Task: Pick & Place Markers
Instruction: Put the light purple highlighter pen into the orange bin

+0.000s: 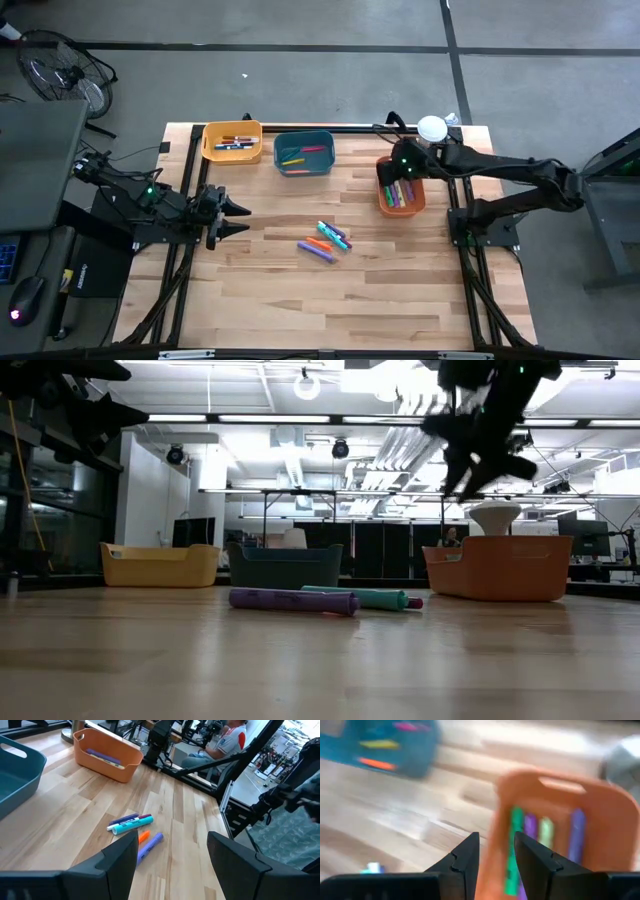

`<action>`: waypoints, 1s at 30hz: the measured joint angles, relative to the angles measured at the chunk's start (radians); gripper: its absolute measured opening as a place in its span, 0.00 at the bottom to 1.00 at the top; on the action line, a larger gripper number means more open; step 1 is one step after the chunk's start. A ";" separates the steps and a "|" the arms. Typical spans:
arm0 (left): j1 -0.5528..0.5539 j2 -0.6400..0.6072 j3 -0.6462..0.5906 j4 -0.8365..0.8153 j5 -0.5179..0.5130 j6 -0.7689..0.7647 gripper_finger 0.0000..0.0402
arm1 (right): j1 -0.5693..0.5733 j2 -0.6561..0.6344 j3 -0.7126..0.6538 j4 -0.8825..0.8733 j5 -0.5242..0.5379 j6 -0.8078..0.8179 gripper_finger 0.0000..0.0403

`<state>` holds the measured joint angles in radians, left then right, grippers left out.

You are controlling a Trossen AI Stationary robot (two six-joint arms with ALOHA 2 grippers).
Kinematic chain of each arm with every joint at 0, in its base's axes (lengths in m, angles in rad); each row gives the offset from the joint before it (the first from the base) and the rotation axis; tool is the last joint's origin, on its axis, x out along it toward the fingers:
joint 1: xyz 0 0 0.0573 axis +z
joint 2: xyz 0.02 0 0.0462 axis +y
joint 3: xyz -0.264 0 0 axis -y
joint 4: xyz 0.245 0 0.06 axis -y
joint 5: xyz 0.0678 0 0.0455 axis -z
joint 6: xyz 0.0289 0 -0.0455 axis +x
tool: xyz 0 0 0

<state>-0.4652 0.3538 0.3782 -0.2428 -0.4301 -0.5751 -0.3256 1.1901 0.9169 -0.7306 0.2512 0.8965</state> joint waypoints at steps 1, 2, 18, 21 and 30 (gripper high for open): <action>0.000 0.000 0.000 0.000 0.000 0.000 0.58 | 0.011 -0.006 0.014 0.014 0.002 -0.017 0.28; 0.000 0.000 0.000 0.000 0.000 0.000 0.58 | 0.024 -0.008 0.029 0.029 0.003 -0.033 0.28; 0.000 0.000 0.000 -0.023 0.000 0.000 0.58 | 0.338 -0.006 0.103 0.363 0.038 -0.290 0.28; 0.000 0.000 0.000 -0.023 0.000 0.000 0.58 | 0.396 -0.004 0.103 0.398 0.038 -0.320 0.28; 0.000 0.000 0.000 -0.023 0.000 0.001 0.58 | 0.549 0.115 0.103 0.549 0.042 -0.320 0.28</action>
<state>-0.4652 0.3537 0.3782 -0.2656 -0.4301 -0.5743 0.2229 1.3051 1.0203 -0.1821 0.2930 0.5769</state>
